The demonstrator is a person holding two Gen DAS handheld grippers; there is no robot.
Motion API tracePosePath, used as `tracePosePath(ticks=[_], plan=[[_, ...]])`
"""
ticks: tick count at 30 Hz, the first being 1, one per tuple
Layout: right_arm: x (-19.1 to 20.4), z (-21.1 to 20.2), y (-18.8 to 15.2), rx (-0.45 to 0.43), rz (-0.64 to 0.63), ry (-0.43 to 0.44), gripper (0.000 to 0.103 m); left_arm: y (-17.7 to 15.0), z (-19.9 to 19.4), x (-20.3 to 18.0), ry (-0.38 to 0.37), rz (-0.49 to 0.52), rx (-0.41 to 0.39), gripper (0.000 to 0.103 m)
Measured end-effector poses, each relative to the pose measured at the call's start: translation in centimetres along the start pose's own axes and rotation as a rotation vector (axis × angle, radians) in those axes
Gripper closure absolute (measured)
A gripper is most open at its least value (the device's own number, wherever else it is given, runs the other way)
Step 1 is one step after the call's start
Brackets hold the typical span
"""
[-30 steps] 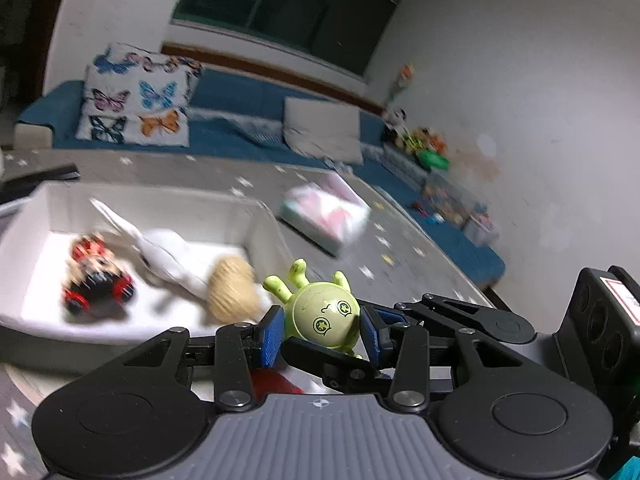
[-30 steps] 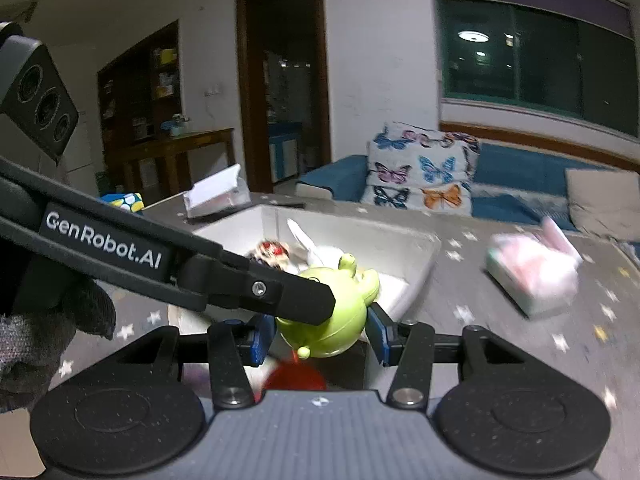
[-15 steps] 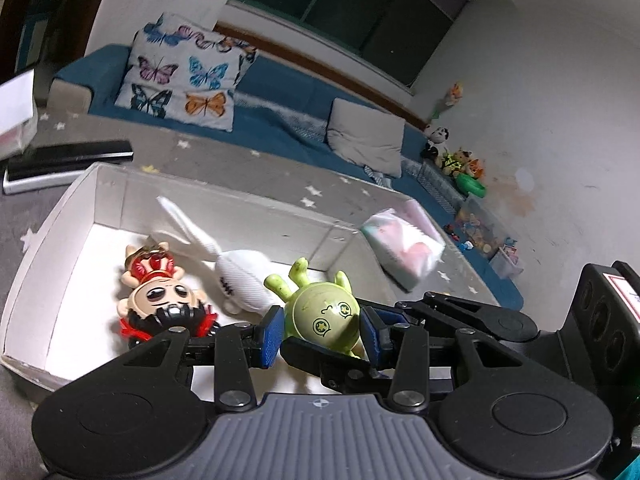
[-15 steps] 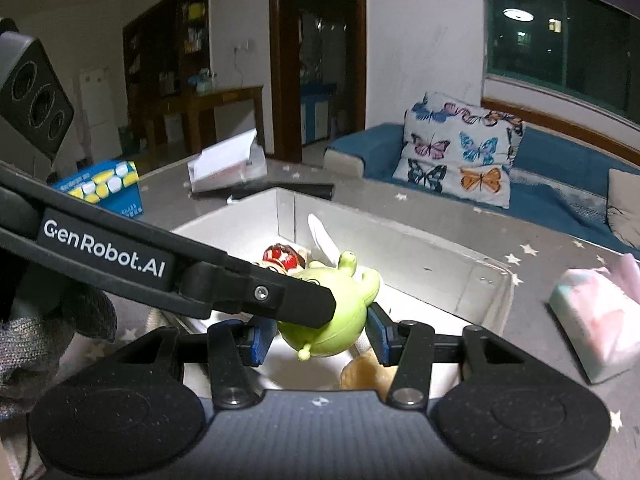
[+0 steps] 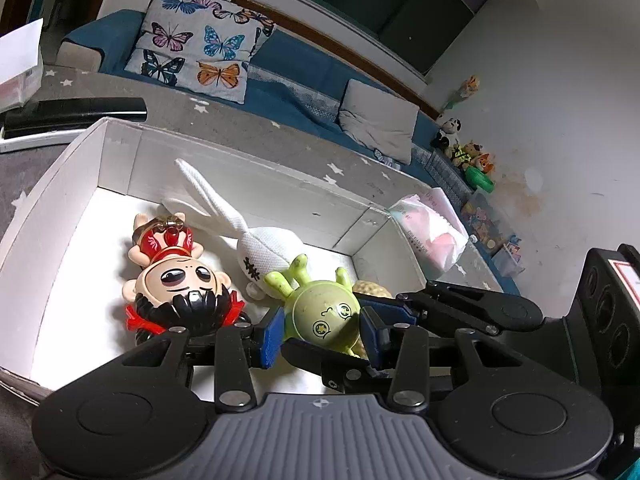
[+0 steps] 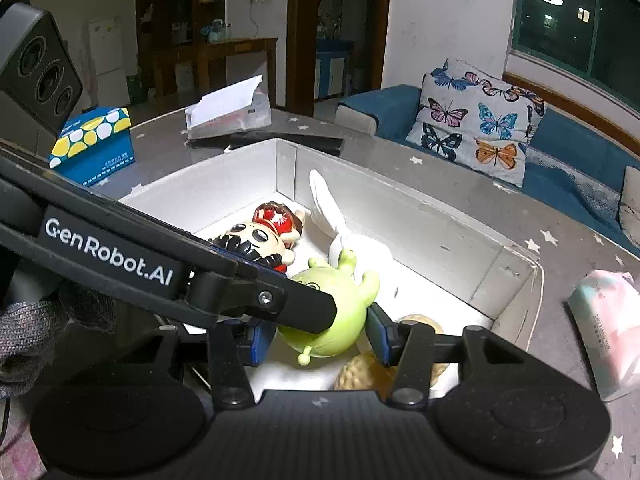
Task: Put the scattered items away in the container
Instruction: 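Lift the green alien toy over the box rim with the left gripper, then release the green toy inside the box and withdraw the left gripper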
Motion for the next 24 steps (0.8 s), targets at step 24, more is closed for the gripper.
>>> tracePosePath(ticks=[24], plan=[[0.4,-1.7,-0.1,-0.026,-0.004,0.002,0.048,-0.1,-0.5,0.1,0.044,0.003,-0.002,0.060]])
Point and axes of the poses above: each gripper's, at about its wrist camera, not at the fingertips, and z roughly the way its jaws point, x to its left, y to its top, the point moved 2 cm from there along z, roughly the way its jaws point, and after that the axes turned 6 degrees about -z, right-handed, at the moved point
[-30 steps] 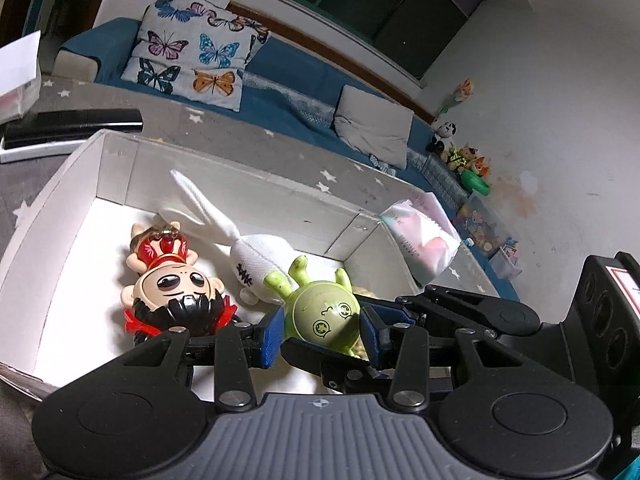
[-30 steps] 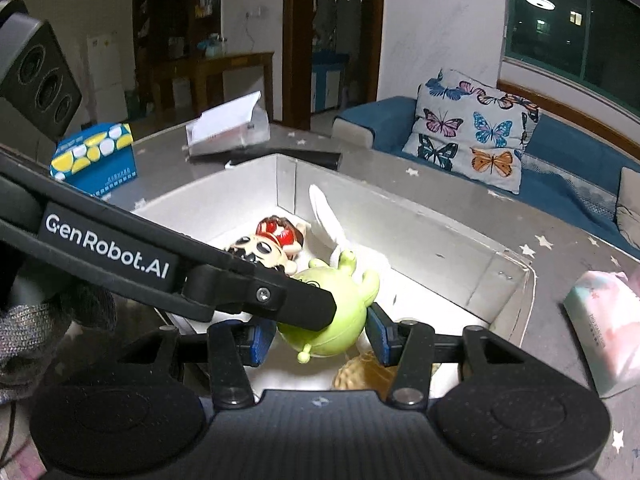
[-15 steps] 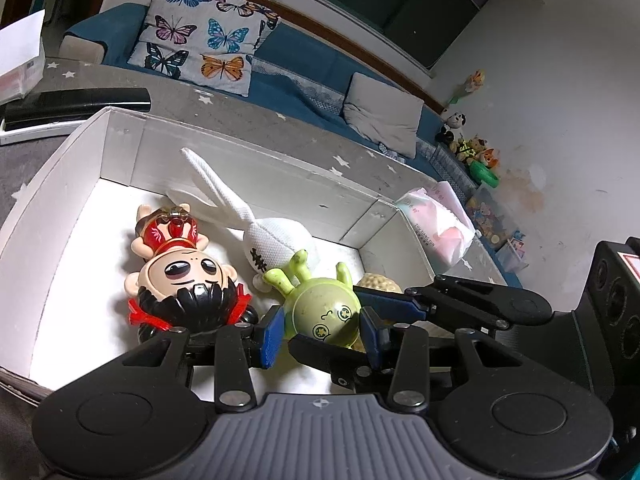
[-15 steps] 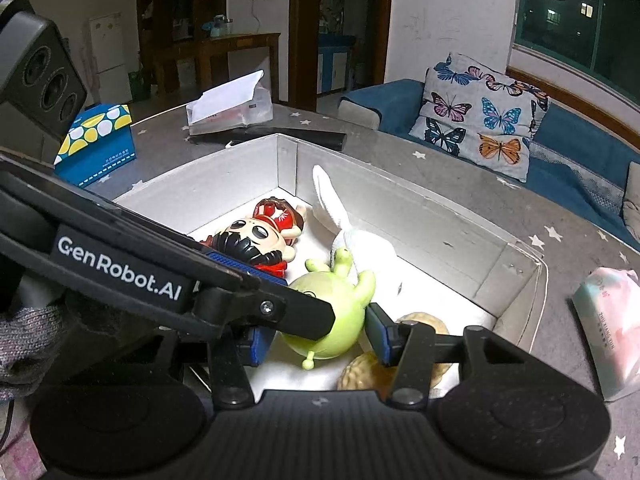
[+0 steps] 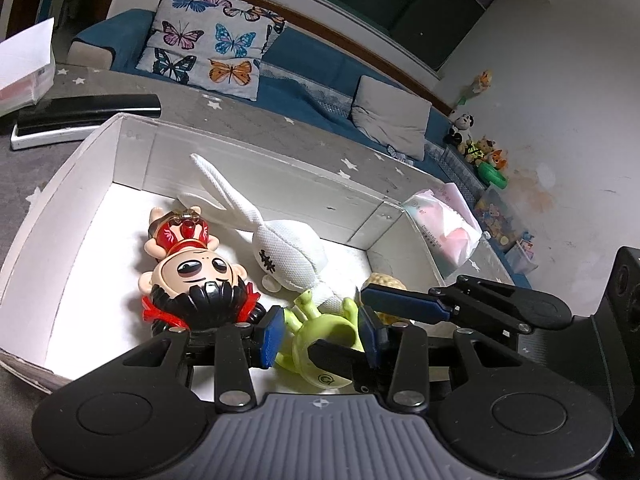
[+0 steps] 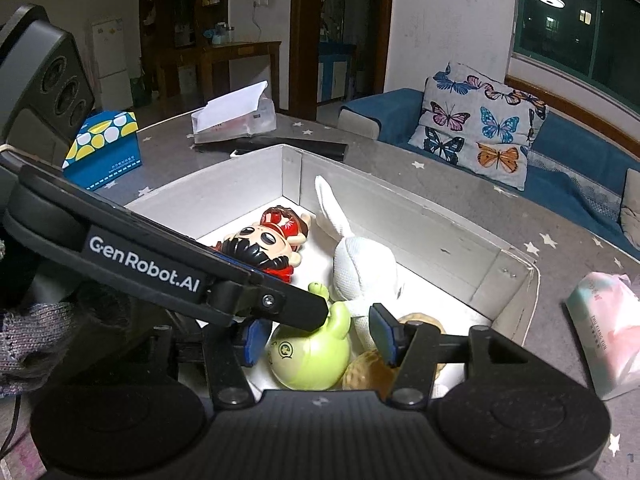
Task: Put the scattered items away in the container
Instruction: 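Release the green toy inside the box and withdraw the left gripper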
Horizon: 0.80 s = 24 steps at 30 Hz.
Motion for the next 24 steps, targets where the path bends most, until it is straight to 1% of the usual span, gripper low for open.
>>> tracePosePath(ticks=[5,6,7,19,24], plan=[[0.4,-1.6,0.0,-0.039,0.006,-0.005,0.048,-0.4,-1.2,-0.7,0.003,0.015,-0.026,0.060],[0.6,-2.0,-0.1,-0.048,0.007,-0.003,0.047,-0.5,-1.4,-0.9,0.000,0.019,-0.030,0.060],[0.7,-2.4,-0.1,-0.056,0.008,-0.004,0.043,-0.7,-1.7,-1.1,0.000,0.022,-0.034,0.060],[3.0,-8.1,-1.7,-0.169,-0.012,-0.047,0.043,-3.2,-6.0,-3.3,-0.001,0.080,-0.122,0.060],[3.8,-10.0,-3.1,-0.198,0.013,-0.048,0.043,-4.8,-7.2,-3.8,-0.005,0.089,-0.135,0.060]])
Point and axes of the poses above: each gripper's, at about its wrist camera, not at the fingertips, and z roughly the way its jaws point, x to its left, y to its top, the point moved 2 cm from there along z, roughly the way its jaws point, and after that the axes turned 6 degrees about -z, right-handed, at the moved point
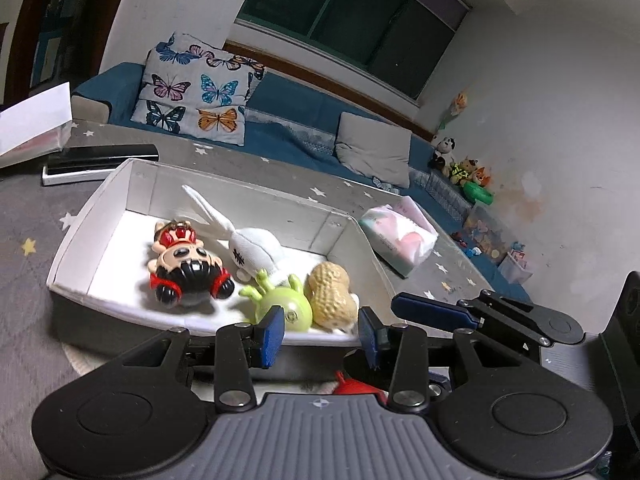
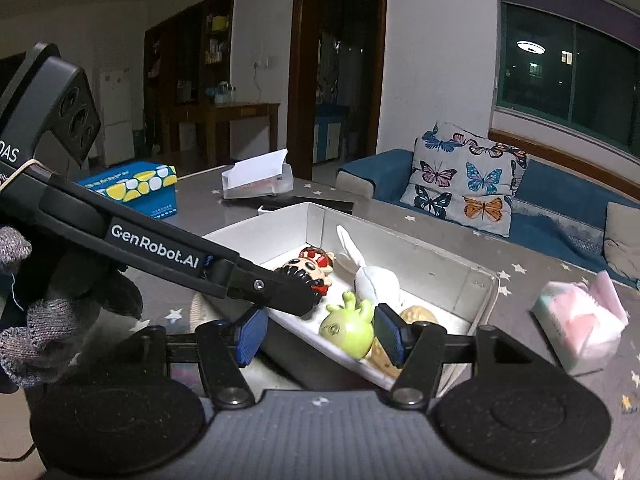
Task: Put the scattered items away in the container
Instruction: 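Release the green toy inside the box and withdraw the left gripper, then lower the left gripper onto the red round toy and grasp it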
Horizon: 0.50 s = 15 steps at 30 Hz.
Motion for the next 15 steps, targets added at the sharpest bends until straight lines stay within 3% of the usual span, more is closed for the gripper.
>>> tracePosePath(ticks=[8,15], plan=[[0.9,-2.7,-3.1,-0.011,0.037,-0.017,0.042,-2.9,-0.6,-0.3,0.001,-0.006,0.009,0.060],[0.9,-3.3,-6.5,0.033,0.085,-0.037,0.042,-4.8,0.8,-0.7,-0.012,-0.023,0.061,0.060]])
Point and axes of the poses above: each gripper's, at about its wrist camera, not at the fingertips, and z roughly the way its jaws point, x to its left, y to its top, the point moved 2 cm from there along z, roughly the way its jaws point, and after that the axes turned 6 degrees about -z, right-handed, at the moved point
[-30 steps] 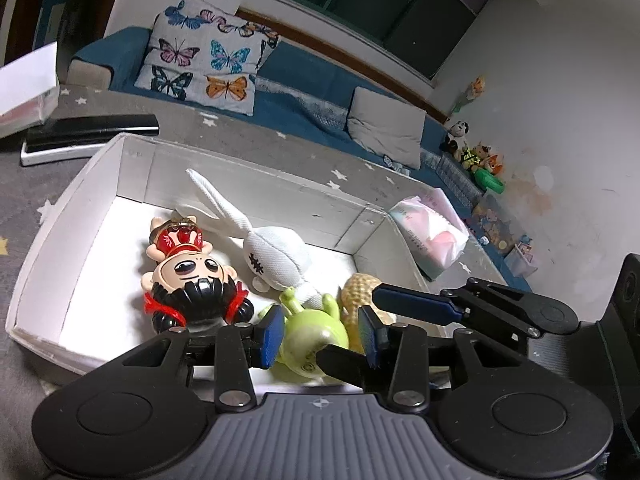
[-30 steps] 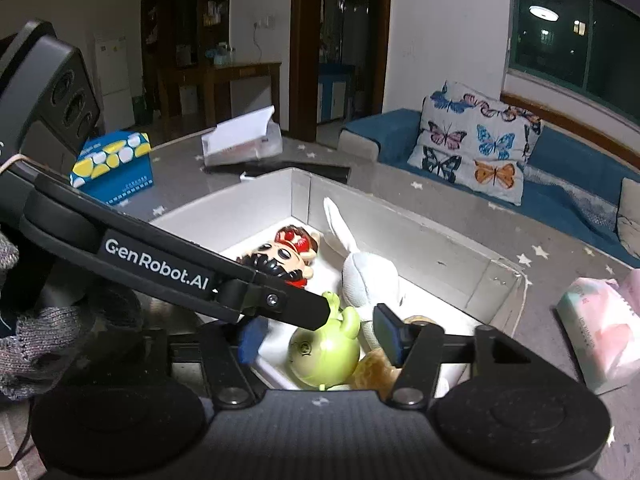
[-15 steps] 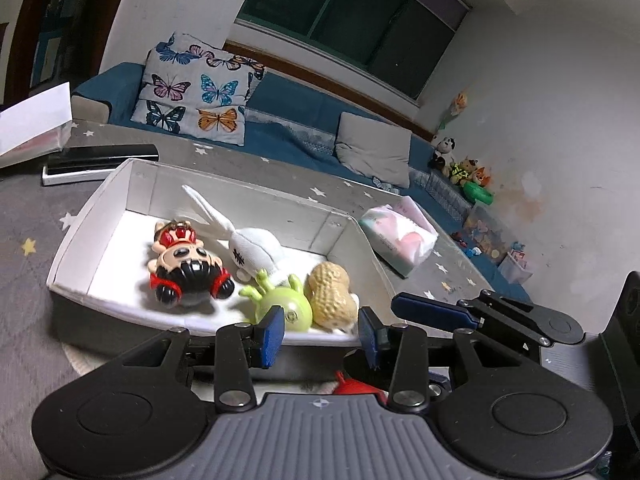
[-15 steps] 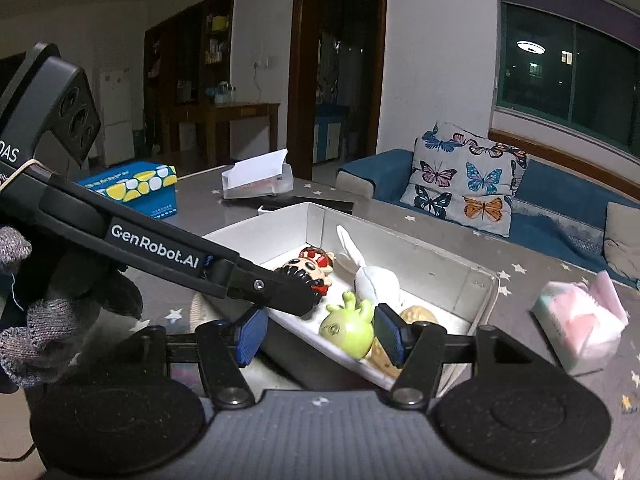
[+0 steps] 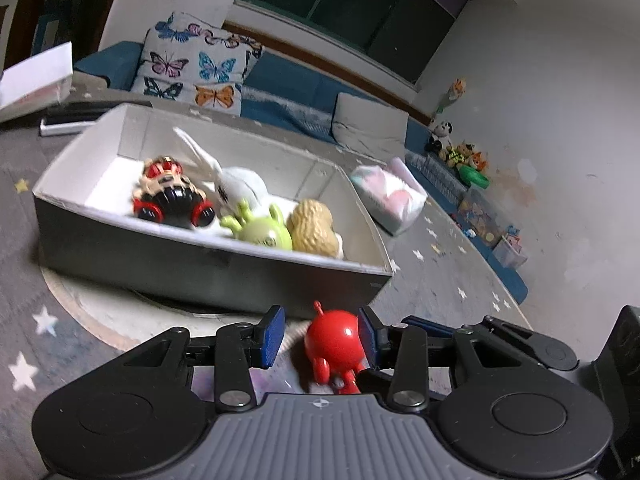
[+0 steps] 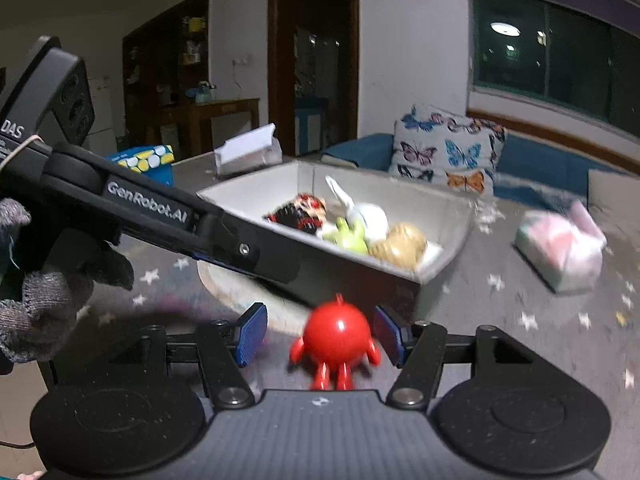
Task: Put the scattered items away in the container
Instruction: 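Lower the left gripper onto the red round toy and grasp it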
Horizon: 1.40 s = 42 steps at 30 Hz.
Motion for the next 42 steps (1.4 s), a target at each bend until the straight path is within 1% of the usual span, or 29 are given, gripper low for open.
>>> tracePosePath(ticks=[5,10,22,32,35,42], plan=[[-0.5,0.5,-1.5,0.022,0.041,-0.016,0.042,-0.6,1.1,-0.4,-0.013,-0.003,0.034,0.060],[-0.9,1.1,-1.7,0.030,0.062,-0.013,0.042,-0.8,1.8,-0.2,-0.014,-0.015,0.061,0.060],[-1.3,3.0,-1.6,0.045,0.099,0.015,0.043,-0.4,2.4,0.6,-0.037,-0.069,0.076,0.060],[-2.5,4.1,-1.7,0.055,0.188,0.051,0.044,-0.1,2.9,1.2,-0.047,-0.110,0.089,0.060],[-2.6,4.3,-1.8,0.060,0.210,0.068,0.046,-0.1,3.2,1.5,-0.051,-0.125,0.099,0.060],[-2.6,4.4,-1.7,0.064,0.218,0.077,0.047,-0.1,3.6,1.7,-0.058,-0.139,0.111,0.060]])
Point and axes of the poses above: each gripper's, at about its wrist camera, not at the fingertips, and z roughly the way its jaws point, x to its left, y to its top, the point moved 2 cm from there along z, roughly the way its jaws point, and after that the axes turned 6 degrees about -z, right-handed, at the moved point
